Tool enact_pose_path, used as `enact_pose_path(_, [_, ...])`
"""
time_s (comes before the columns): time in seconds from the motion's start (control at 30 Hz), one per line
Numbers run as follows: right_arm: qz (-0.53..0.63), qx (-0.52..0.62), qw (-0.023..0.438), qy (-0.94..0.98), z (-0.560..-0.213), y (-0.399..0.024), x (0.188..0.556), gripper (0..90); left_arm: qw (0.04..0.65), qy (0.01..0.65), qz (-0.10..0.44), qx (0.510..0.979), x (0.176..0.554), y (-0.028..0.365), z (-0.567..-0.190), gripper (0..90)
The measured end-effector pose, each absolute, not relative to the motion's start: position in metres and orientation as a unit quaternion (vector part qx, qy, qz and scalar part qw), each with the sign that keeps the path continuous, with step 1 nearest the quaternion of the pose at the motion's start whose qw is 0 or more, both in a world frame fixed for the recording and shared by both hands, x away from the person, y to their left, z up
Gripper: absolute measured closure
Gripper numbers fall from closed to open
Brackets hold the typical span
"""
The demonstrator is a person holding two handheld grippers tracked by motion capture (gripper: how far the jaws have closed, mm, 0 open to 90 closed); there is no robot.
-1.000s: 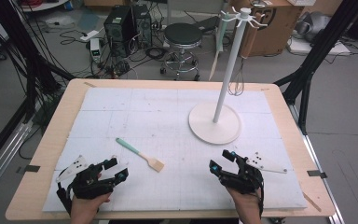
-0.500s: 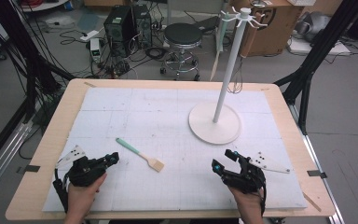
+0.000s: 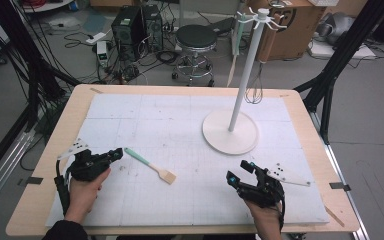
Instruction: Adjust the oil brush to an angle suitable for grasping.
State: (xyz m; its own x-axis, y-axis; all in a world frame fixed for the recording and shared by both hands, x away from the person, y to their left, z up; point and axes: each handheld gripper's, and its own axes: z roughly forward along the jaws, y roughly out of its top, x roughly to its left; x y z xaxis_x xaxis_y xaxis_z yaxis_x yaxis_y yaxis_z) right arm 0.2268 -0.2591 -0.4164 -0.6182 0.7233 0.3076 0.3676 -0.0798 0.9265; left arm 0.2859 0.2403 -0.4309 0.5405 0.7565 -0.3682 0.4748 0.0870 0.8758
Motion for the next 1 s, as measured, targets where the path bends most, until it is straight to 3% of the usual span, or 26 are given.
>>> enact_pose_path(0.6, [0.616, 0.402, 0.137, 0.664, -0.416, -0.253, 0.23, 26.3, 0.548, 0.53, 0.12, 0.636, 0.335, 0.261, -0.458, 90.0])
enact_pose_path(0.8, [0.617, 0.402, 0.133, 0.663, -0.415, -0.252, 0.23, 26.3, 0.529, 0.53, 0.12, 0.652, 0.341, 0.256, -0.459, 90.0])
enact_pose_path(0.87, [0.619, 0.401, 0.133, 0.662, -0.415, -0.252, 0.229, 26.3, 0.494, 0.528, 0.123, 0.68, 0.348, 0.253, -0.457, 90.0])
enact_pose_path(1.0, [0.623, 0.398, 0.135, 0.66, -0.413, -0.25, 0.229, 26.4, 0.498, 0.54, 0.12, 0.668, 0.354, 0.255, -0.459, 90.0])
